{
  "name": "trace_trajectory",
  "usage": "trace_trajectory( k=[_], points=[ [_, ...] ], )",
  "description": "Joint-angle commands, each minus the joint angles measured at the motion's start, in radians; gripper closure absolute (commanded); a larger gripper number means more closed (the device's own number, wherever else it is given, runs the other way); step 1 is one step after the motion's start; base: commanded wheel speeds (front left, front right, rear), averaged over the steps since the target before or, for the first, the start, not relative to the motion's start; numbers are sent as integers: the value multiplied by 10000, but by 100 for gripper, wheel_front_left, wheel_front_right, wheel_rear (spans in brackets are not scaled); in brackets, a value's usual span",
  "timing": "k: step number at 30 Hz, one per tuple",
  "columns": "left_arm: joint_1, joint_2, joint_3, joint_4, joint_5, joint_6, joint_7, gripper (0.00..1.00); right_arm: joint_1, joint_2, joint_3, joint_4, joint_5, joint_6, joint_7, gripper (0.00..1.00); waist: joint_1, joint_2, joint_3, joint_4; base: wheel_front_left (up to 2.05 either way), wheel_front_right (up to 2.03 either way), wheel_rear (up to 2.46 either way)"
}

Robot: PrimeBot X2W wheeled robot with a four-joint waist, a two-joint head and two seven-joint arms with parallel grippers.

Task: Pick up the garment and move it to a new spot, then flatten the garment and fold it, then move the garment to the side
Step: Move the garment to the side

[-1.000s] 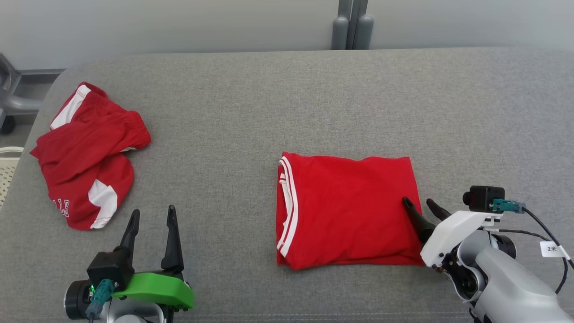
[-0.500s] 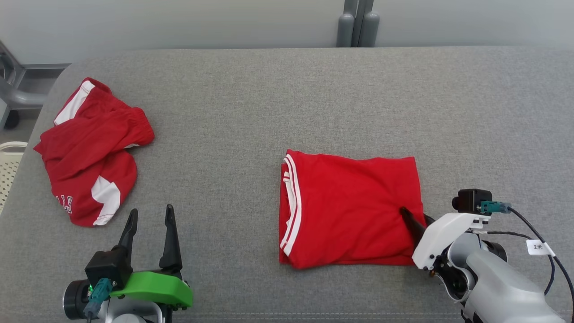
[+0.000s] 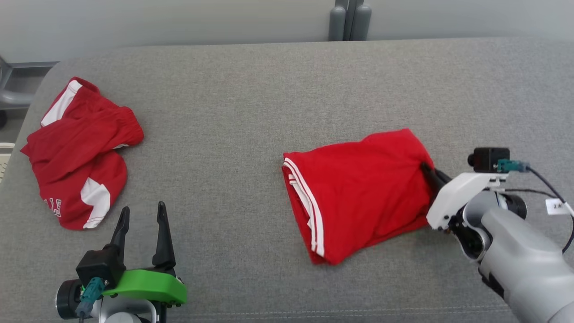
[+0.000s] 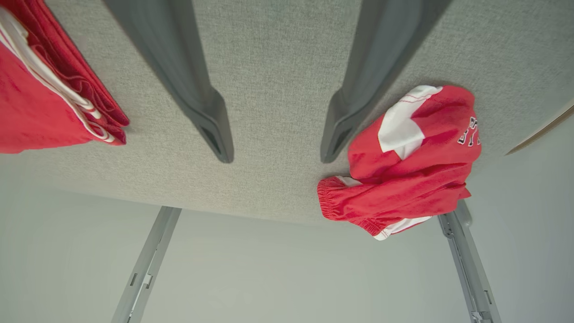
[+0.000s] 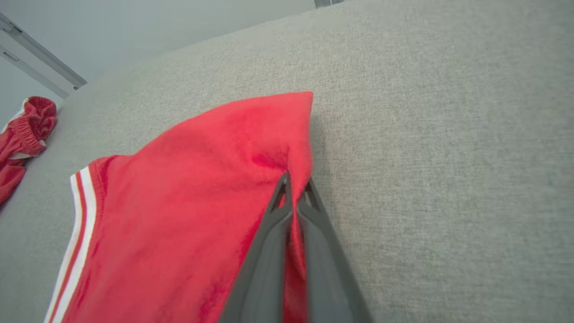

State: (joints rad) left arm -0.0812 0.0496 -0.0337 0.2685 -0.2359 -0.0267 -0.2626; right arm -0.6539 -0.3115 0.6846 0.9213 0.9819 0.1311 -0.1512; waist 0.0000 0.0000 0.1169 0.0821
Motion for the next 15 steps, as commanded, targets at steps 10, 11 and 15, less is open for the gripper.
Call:
trace_trajectory(
  k=[10, 11, 15],
  points=[
    [-476, 25, 207, -302, 357, -197, -24, 0, -2062, -877, 62, 215, -3, -7, 145, 100, 0, 0, 997, -536, 0, 0, 0],
    [-508, 40, 239, -333, 388, -228, -24, 0, -2229, -976, 54, 265, 13, -7, 151, 100, 0, 0, 1111, -586, 0, 0, 0],
    [-658, 155, 432, -530, 553, -282, -24, 0, -2943, -1394, -22, 465, 49, -7, 85, 100, 0, 0, 1578, -776, 0, 0, 0]
  ],
)
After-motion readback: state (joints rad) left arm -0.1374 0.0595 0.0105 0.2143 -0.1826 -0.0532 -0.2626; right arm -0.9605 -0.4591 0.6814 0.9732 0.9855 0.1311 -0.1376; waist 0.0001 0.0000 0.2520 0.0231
